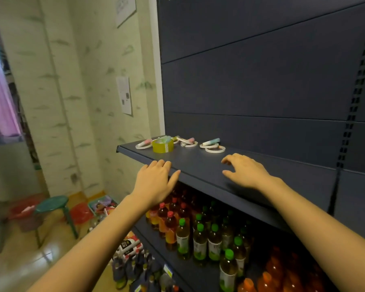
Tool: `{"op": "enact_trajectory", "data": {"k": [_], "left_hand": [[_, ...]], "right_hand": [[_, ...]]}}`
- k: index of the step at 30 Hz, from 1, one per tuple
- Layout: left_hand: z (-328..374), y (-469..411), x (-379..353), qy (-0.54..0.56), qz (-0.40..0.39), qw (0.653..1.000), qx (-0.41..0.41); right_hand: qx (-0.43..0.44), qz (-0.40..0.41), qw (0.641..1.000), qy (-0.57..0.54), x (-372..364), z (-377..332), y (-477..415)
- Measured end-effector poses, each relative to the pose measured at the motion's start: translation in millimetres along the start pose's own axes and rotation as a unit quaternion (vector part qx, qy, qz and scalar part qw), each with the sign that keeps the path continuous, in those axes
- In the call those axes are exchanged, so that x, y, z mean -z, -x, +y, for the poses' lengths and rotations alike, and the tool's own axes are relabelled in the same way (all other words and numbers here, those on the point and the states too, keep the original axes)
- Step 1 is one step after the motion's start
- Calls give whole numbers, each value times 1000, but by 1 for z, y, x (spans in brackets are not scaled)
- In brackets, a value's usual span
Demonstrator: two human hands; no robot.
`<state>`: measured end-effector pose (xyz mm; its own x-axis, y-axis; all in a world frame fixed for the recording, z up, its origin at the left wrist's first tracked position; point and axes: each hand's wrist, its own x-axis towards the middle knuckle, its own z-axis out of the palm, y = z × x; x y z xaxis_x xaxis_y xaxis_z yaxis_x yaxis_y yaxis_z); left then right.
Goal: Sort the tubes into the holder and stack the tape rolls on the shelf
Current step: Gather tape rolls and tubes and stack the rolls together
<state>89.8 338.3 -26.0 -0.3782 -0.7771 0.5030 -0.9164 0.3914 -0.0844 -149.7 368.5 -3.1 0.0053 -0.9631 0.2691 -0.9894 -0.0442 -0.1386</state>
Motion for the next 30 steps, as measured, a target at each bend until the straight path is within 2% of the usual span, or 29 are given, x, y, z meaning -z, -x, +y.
{"op": "enact_trajectory", "data": {"k": [11,16,20,27,30], "left_hand": [[-92,-44,-47,40,-22,999,1],[-125,-80,-74,36,-19,999,-17],[-152,-125,-95,49,7,999,-12],[-196,-205,-123,65,31,997,-10],[-211,-225,-137,102,34,994,-8]], "right_hand": [[-23,-28,999,12,-37,-52,-100],[-17,-30,998,-56,-52,-76,-166],[-13,-1,996,-86,-66,-94,-226],[-58,1,992,-111,-90,-110,-329],[-97,-21,991,-86,-108,-115,-364]]}}
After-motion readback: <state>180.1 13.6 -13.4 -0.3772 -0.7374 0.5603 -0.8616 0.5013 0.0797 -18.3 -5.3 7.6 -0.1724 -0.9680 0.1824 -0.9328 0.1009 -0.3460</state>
